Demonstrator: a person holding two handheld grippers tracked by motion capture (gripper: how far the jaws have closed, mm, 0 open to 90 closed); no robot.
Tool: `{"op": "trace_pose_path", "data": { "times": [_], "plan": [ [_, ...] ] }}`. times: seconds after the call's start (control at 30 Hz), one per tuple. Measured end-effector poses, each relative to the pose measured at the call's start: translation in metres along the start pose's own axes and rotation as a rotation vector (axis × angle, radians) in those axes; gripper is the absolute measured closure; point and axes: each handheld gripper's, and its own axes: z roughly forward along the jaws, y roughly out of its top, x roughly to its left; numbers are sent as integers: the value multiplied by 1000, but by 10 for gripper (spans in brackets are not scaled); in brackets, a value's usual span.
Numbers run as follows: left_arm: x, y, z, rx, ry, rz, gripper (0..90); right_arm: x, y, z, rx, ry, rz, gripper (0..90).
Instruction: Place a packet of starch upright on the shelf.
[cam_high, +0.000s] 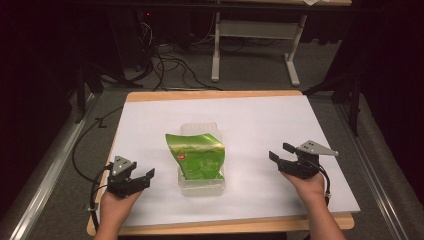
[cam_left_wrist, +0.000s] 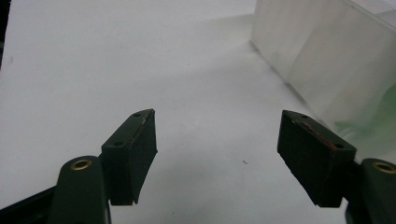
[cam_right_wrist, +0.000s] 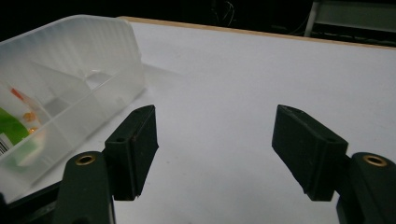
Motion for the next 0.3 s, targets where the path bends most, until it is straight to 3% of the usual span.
{"op": "trace_pose_path", "data": {
  "times": [0.3],
  "plan": [
    [2,-1,3,26,-12,-1,233,0,0,2,8,-14,-5,316]
  ]
}}
